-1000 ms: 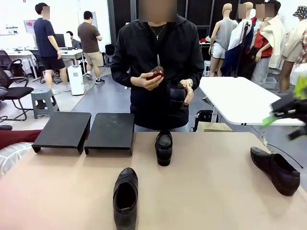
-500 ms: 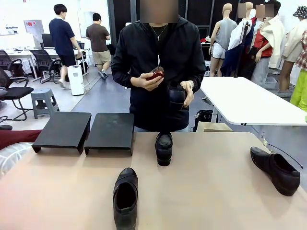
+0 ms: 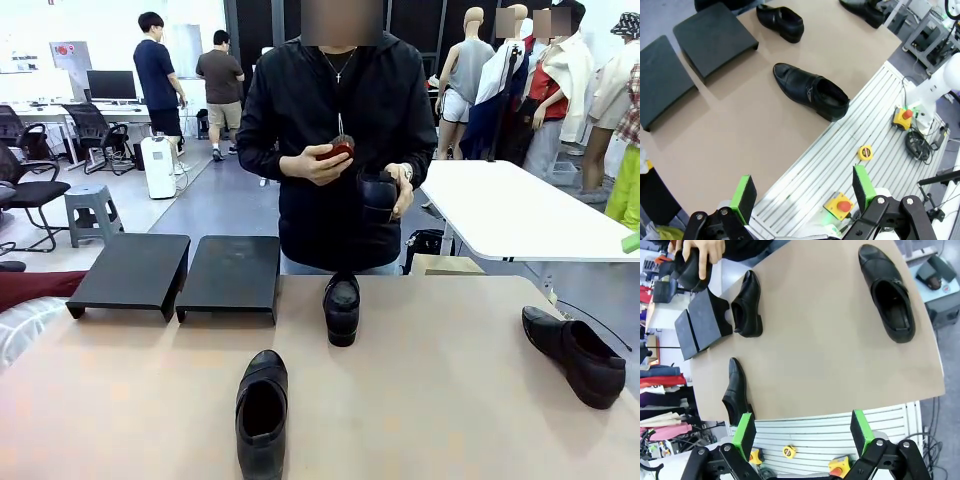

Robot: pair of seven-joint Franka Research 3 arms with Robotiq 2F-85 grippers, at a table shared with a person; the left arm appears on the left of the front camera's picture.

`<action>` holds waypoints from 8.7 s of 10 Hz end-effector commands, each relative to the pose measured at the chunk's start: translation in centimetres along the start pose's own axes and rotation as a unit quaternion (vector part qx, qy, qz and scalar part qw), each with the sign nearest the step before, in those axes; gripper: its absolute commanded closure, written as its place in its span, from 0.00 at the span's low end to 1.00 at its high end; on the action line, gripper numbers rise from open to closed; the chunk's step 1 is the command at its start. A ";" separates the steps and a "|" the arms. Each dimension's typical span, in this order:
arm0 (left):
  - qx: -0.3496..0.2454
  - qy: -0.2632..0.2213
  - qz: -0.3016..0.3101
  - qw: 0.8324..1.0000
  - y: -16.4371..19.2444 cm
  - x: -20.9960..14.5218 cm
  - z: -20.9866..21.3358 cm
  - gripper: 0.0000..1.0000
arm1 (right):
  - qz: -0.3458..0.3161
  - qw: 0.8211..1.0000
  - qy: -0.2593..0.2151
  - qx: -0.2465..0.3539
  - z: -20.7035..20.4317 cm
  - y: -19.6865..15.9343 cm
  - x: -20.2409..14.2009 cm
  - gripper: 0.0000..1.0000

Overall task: Organize the shoes by placing them on the stand.
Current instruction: Place the Shoe from the middle of the table onto the Shoes Stand.

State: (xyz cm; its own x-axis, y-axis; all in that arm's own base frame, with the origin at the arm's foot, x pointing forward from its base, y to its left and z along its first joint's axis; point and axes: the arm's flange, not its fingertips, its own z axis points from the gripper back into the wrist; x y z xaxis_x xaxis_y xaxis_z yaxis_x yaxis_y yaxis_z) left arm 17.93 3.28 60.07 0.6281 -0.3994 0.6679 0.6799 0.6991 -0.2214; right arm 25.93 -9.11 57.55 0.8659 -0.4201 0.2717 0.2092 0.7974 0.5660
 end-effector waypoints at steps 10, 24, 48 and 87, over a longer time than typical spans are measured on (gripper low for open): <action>0.055 0.166 0.126 0.977 -8.8 13.6 -17.9 0.00 | 0.005 1.000 0.002 0.011 0.2 -0.1 0.0 0.00; 0.092 0.289 0.255 0.918 -14.0 11.2 -39.7 0.00 | 0.005 1.000 0.002 0.011 0.2 -0.1 0.0 0.00; 0.172 0.248 0.104 0.948 -15.4 9.0 -28.8 1.00 | 0.005 1.000 0.002 0.011 0.2 -0.1 0.0 0.00; 0.365 0.115 0.173 0.908 10.8 24.1 -38.3 0.00 | 0.005 1.000 0.002 0.011 0.2 -0.1 0.0 0.00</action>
State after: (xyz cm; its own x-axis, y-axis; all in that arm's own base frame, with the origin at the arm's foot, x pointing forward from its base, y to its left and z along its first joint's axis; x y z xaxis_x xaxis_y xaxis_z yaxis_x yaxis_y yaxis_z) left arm 56.42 -21.81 45.46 0.8869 -0.1528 0.4359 0.0654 0.9758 0.2088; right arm 25.85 -9.20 57.58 0.8661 -0.4212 0.2691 0.2104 0.7956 0.5682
